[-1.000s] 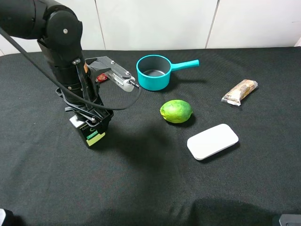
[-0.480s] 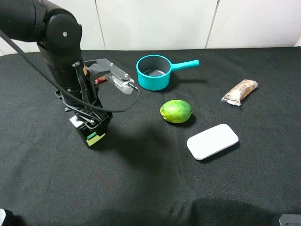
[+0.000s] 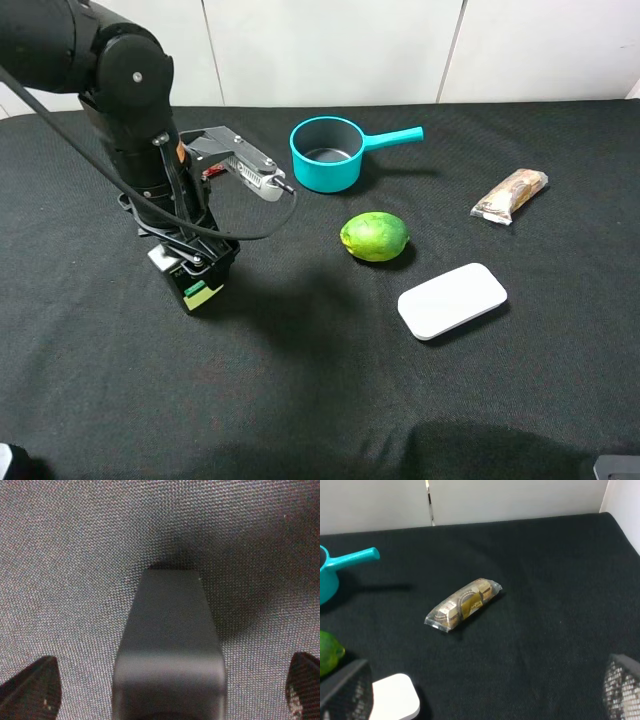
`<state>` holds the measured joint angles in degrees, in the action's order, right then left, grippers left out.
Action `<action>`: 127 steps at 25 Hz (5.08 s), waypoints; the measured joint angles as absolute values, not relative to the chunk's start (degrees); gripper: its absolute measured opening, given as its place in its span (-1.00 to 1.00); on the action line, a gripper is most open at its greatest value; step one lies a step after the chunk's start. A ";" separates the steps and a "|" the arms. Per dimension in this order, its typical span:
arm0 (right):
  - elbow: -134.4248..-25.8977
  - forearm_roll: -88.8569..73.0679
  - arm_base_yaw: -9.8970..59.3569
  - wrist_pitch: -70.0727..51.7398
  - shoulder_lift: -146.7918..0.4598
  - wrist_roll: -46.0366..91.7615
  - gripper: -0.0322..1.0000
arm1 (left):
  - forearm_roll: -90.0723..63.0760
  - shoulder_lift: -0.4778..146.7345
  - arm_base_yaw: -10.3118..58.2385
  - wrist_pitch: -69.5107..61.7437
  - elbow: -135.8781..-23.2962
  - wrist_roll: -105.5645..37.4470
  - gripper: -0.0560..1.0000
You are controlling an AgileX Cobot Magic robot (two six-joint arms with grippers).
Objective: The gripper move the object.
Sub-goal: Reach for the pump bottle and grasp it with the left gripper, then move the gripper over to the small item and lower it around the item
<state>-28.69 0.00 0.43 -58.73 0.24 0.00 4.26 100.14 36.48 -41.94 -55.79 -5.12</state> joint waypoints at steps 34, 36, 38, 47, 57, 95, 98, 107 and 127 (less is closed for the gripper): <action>-28.69 0.00 0.43 -58.73 0.24 0.00 0.41 | 4.26 100.14 36.43 -43.45 -56.81 -2.18 -0.12; -28.69 0.00 0.43 -58.73 0.24 0.00 0.41 | 4.26 100.14 36.43 -44.92 -58.58 -2.11 -0.12; -28.69 0.00 0.43 -58.73 0.24 0.00 0.41 | 4.31 100.14 36.43 -46.20 -60.43 -2.11 -0.12; -28.69 0.00 0.43 -58.73 0.24 0.00 0.41 | 4.43 100.14 36.43 -55.27 -72.97 -2.07 -0.12; -28.69 0.00 0.43 -58.73 0.24 0.00 0.41 | 4.48 100.19 36.43 -64.44 -88.98 -1.92 -0.12; -28.69 -0.56 0.43 -58.73 0.24 0.00 0.41 | 4.82 100.19 20.83 -67.02 -94.27 -1.69 -0.12; -28.69 -0.56 0.43 -58.73 0.24 0.00 0.41 | 4.87 100.19 18.04 -67.02 -94.27 -1.69 -0.12; -28.69 -0.56 0.43 -58.73 0.24 0.00 0.41 | 5.13 100.30 12.20 -66.85 -94.27 -1.82 -0.12; -28.69 -0.56 0.43 -58.73 0.24 0.00 0.41 | 3.60 113.72 16.18 -66.06 -94.33 -4.06 -0.12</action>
